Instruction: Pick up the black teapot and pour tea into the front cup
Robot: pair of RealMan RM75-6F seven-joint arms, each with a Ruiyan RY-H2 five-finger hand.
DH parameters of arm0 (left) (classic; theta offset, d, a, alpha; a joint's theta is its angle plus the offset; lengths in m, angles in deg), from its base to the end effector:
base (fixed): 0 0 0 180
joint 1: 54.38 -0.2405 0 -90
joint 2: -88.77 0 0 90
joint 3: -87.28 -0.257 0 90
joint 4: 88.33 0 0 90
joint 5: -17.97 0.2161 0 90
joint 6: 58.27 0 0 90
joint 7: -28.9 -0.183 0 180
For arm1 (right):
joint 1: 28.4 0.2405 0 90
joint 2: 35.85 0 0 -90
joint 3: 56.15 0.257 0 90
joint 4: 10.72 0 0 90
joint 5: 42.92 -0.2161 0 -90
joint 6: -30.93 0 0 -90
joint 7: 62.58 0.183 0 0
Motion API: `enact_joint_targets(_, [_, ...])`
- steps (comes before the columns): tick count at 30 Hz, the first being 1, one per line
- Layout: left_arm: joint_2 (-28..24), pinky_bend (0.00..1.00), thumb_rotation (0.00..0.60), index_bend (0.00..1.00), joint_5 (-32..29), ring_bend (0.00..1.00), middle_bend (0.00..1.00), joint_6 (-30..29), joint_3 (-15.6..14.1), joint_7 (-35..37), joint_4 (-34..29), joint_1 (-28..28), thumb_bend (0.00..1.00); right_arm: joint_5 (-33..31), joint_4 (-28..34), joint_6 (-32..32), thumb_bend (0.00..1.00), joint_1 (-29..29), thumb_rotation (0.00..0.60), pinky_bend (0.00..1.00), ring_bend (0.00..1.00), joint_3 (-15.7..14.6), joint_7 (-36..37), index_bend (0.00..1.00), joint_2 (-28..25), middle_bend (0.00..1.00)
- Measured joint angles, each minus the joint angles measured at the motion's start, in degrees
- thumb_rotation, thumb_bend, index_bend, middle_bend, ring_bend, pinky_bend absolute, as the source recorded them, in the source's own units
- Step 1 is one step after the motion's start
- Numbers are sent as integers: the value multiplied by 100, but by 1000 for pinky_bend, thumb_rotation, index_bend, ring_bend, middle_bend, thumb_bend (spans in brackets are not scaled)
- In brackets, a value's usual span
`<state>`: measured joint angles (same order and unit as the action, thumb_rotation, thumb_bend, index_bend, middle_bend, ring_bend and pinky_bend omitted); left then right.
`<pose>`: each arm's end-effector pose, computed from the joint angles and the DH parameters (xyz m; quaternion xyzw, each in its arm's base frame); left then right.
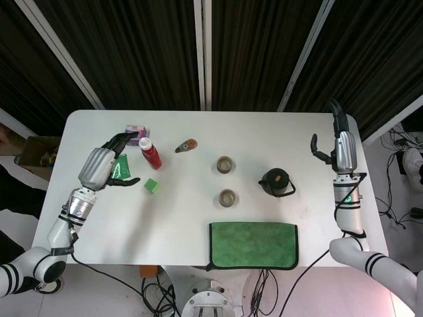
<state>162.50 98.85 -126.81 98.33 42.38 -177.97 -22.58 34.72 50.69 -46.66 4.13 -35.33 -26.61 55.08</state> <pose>-0.1760 0.3671 0.0850 -0.6232 -0.4220 -0.5366 0.3817 -0.2191 -0.4201 0.1033 0.4329 -0.4322 0.6852 0.3953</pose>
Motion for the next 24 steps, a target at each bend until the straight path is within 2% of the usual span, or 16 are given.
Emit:
enact_joint_targets(9, [-4,281,600,103,18,128,154,-29,-11,-6,-15,-14,28,13,-2,58,554,1,600,0,0,-56,-5,0,10,0])
enact_joint_targets(16, [-38,281,600,103,-42,129,154,-72,10,-153,-41,-43,29,68,179,185,510,-38,600,0,0,-166,-158,0,-198,0])
enact_joint_targets(21, [-80,281,600,101,-161,129,154,-210,19,-546,-79,-140,29,240,440,233,483,-107,600,0,0,-389,-689,0,-506,1])
enact_joint_targets(24, [-156,281,600,101,-270,129,154,-340,15,-730,-129,-272,29,353,704,333,477,-158,600,0,0,-577,-1274,0,-820,10])
